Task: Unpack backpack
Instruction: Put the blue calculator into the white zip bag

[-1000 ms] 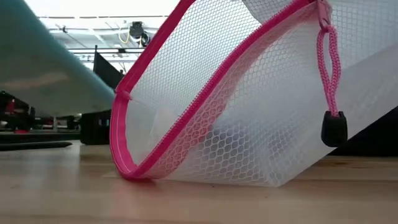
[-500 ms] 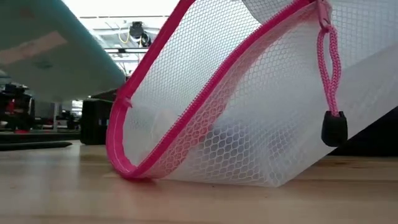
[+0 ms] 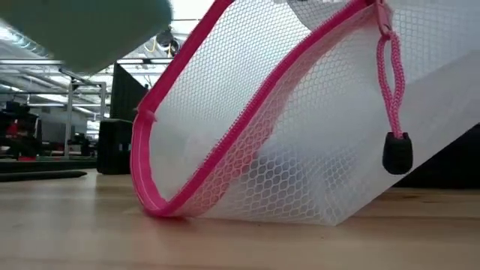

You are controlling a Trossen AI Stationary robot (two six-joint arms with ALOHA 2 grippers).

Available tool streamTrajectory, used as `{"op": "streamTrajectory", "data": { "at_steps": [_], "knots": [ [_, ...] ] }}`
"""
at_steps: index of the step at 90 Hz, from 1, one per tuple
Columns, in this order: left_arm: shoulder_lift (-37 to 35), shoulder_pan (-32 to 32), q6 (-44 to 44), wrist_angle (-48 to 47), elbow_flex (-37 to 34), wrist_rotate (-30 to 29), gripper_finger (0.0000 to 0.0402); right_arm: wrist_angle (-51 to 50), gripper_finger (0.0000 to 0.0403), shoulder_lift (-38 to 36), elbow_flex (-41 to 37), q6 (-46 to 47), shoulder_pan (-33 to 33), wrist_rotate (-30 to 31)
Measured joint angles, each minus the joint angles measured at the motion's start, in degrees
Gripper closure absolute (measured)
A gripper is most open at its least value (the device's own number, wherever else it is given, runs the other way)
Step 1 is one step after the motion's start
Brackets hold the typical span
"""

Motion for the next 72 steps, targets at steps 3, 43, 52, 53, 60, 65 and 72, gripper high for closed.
{"op": "streamTrajectory", "data": {
  "at_steps": [3,43,52,53,60,65,72],
  "knots": [
    [0.0,0.5,2.5,2.6,-0.1,-0.6,0.0340,0.1,0.0403,0.0,0.0,0.0,-0.1,0.0],
    [0.0,12.0,21.4,25.7,-10.9,-0.3,0.0340,0.2,0.0403,0.0,0.0,-0.4,-0.1,0.0],
    [0.0,14.9,29.2,36.4,-14.1,0.6,0.0340,0.2,0.0403,0.0,0.0,-0.5,0.0,0.0],
    [0.0,15.3,30.3,37.7,-14.4,1.1,0.0340,0.2,0.0403,0.0,0.0,-0.5,0.0,0.0],
    [0.0,18.1,37.3,47.3,-17.0,4.8,0.0340,0.2,0.0403,0.0,0.0,-0.9,-0.1,0.0],
    [0.0,20.3,40.0,51.6,-18.6,6.4,0.0340,0.1,0.0403,0.0,0.0,-0.9,-0.1,0.0],
    [0.0,23.4,40.4,53.7,-20.4,7.7,0.0330,0.1,0.0403,0.0,0.0,-0.9,-0.2,0.0]
  ]
}}
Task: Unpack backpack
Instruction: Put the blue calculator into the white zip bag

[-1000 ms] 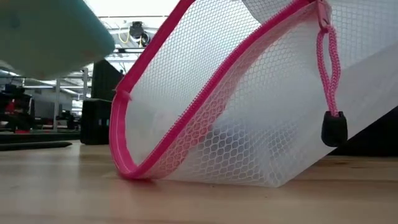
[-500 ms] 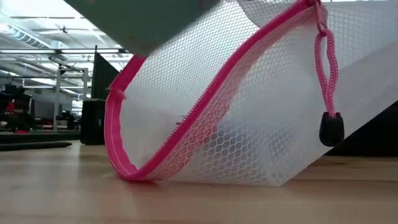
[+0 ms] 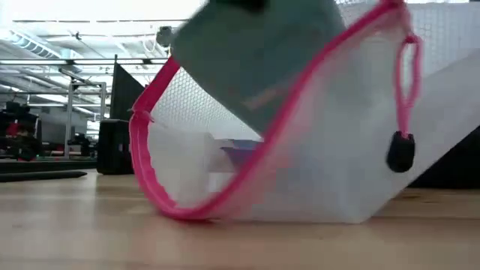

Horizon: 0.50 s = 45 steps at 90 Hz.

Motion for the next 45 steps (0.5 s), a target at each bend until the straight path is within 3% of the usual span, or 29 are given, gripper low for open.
{"op": "streamTrajectory", "data": {
  "at_steps": [14,22,45],
  "knots": [
    [0.0,5.7,0.0,-1.6,-2.6,7.9,0.0282,-0.3,0.0403,0.0,0.0,0.0,-0.1,0.0],
    [0.0,7.6,-4.6,-1.2,-3.4,8.6,0.0240,-0.2,0.0403,0.0,0.0,0.0,-0.1,0.0],
    [-0.2,7.0,-4.9,-2.9,-2.4,8.3,0.0145,0.2,0.0403,0.0,0.0,0.0,0.0,0.0]
  ]
}}
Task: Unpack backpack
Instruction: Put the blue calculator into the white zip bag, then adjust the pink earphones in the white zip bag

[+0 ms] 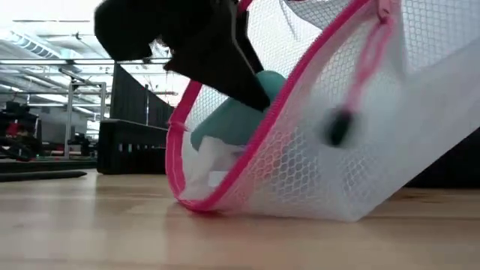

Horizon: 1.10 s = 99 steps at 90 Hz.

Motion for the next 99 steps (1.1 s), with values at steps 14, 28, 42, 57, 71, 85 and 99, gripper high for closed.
{"op": "streamTrajectory", "data": {
  "at_steps": [14,28,42,57,71,85,99],
  "knots": [
    [-0.2,-2.1,0.7,-2.9,1.2,0.2,0.0125,0.0,0.0403,0.0,0.0,-0.2,0.0,0.0],
    [-0.2,-4.0,1.4,-9.6,3.9,0.2,0.0123,0.0,0.0403,0.0,0.0,-0.2,0.0,0.0],
    [-0.2,-5.9,-1.6,-19.3,9.4,-1.7,0.0123,0.0,0.0403,0.0,0.0,-0.2,-0.1,0.0],
    [-0.3,-8.4,-11.0,-28.4,14.5,1.9,0.0123,0.0,0.0403,0.0,0.0,-0.2,-0.1,0.0],
    [0.2,-10.5,-17.5,-25.4,13.3,11.1,0.0123,-0.1,0.0403,0.0,0.0,-0.3,-0.1,0.0],
    [1.4,-11.9,-17.9,-17.1,7.7,13.5,0.0144,-0.2,0.0403,0.0,0.0,-0.7,-0.1,0.0],
    [2.0,-11.5,-18.0,-13.0,3.1,12.4,0.0195,0.0,0.0403,0.0,0.0,-0.6,-0.1,0.0]
  ]
}}
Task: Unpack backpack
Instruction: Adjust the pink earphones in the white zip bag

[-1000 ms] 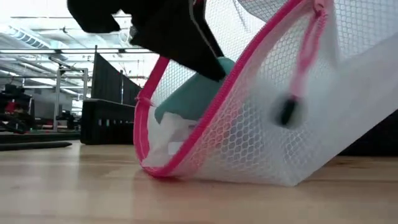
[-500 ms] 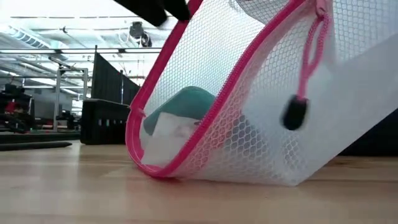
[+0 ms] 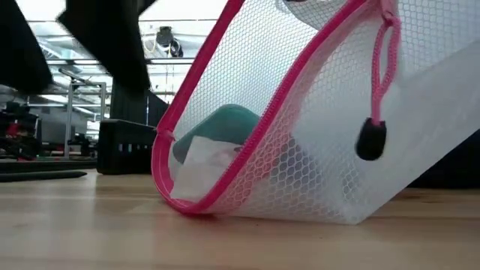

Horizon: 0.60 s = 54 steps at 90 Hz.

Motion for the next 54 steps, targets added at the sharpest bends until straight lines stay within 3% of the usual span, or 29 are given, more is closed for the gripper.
{"op": "streamTrajectory", "data": {
  "at_steps": [21,54],
  "knots": [
    [1.1,3.5,3.3,11.6,-3.1,0.7,0.0292,0.4,0.0403,0.0,0.0,0.0,-0.1,0.0],
    [1.9,7.7,6.2,11.8,-4.3,5.4,0.0395,0.5,0.0403,0.0,0.0,-0.4,-0.1,0.0]
  ]
}}
